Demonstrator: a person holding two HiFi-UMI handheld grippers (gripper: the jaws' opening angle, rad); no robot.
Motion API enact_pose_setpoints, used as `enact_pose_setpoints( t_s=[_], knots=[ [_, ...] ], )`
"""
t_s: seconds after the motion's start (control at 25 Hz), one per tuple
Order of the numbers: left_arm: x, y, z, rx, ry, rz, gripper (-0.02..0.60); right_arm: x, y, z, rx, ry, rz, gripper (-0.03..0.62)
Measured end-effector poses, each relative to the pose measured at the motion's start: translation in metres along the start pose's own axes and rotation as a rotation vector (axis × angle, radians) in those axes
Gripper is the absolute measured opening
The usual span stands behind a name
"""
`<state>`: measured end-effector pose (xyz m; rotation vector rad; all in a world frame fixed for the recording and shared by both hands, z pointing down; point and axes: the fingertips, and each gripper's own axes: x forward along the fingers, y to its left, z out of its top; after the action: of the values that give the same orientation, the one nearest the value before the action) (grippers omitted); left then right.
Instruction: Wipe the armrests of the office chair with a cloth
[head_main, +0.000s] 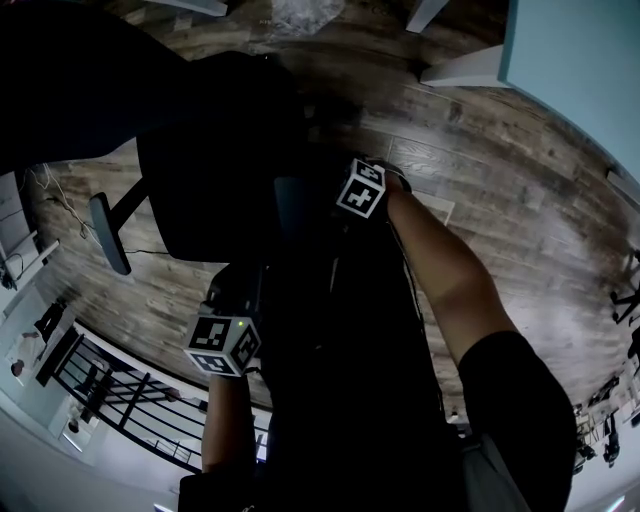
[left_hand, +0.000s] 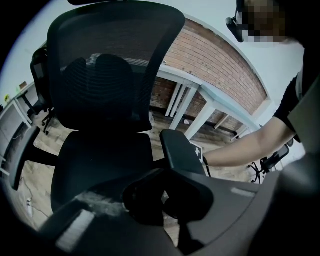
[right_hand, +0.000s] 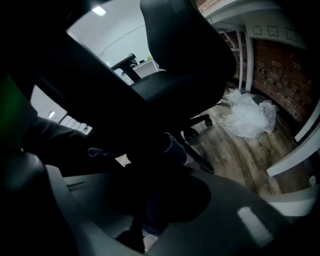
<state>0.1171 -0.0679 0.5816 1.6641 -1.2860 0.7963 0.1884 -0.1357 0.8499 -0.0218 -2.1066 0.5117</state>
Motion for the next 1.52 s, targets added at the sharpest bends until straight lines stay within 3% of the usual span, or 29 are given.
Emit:
enact_pose_setpoints(
  t_s=[0.08,0.16,0.32,0.6,0.76,1.16,1.52],
  knots=[
    [-0.009,-0.003,0.001,-0.002,-0.002,-0.004,0.006,-0.009,0.028,0.006,0.009,-0.046,0.079,0.084],
    [-0.020,-0.006,0.003,-0.008,-0.012,-0.001,0.006,-0.024,0.046,0.014,0.043,-0.112,0.103,0.084],
    [-0.041,-0.015,0.009,-0.016,-0.046,-0.004,0.006,-0.056,0.063,0.027,0.075,-0.207,0.107,0.084],
    [-0.064,-0.039,0.013,-0.031,-0.085,-0.014,0.006,-0.116,0.085,0.042,0.105,-0.259,0.118,0.084],
    [-0.071,-0.046,0.018,-0.038,-0.116,-0.016,0.006,-0.147,0.079,0.041,0.112,-0.278,0.062,0.084],
    [-0.071,-0.056,0.049,-0.078,-0.256,0.006,0.006,-0.271,0.071,0.078,0.006,-0.416,-0.128,0.084],
    [-0.115,-0.031,0.051,-0.193,-0.401,0.112,0.006,-0.300,0.123,0.147,-0.190,-0.447,-0.057,0.085]
  ],
)
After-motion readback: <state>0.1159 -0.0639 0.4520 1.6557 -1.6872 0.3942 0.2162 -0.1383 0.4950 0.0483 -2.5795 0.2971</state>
